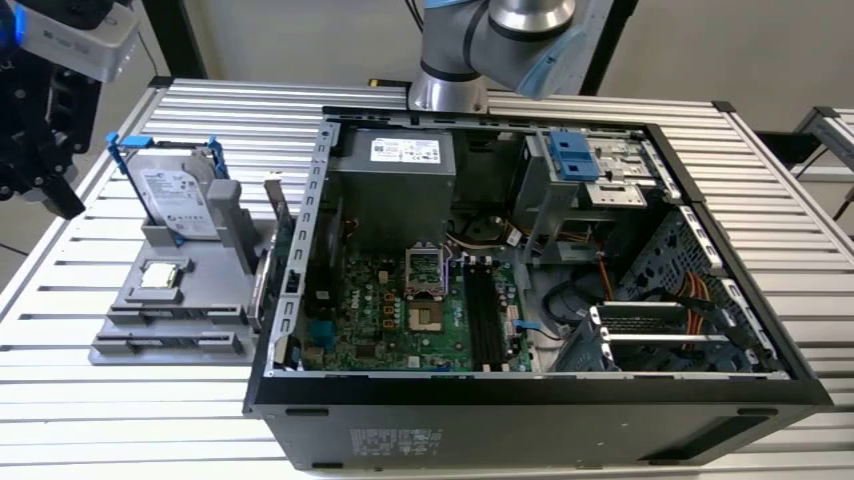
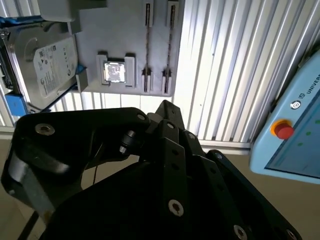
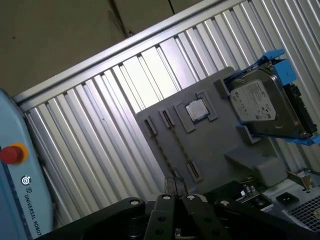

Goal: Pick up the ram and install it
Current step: 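Pick up the ram and move it above insertion slot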

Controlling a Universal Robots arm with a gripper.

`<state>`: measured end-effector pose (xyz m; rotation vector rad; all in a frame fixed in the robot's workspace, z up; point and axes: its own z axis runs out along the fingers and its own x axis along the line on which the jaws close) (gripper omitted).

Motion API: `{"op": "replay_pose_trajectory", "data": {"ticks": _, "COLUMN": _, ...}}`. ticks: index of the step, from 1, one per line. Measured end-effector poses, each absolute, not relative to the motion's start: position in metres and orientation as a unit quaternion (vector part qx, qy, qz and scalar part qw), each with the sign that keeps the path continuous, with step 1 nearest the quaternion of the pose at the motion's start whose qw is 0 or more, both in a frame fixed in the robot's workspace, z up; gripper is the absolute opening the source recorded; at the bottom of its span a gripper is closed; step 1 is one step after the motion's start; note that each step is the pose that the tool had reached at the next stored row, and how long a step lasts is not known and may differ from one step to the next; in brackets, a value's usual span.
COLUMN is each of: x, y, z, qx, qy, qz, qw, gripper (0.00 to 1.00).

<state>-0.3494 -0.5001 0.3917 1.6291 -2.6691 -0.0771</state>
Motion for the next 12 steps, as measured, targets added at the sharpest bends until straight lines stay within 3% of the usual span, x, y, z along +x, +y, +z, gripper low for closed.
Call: {"op": "replay_pose_trajectory", "data": {"ticks": 12, "x": -0.3494, "y": -0.5001, "z": 0.3917, "qx": 0.552, "qy": -0.834, "qz": -0.024, "qw": 0.008, "gripper": 0.00}}
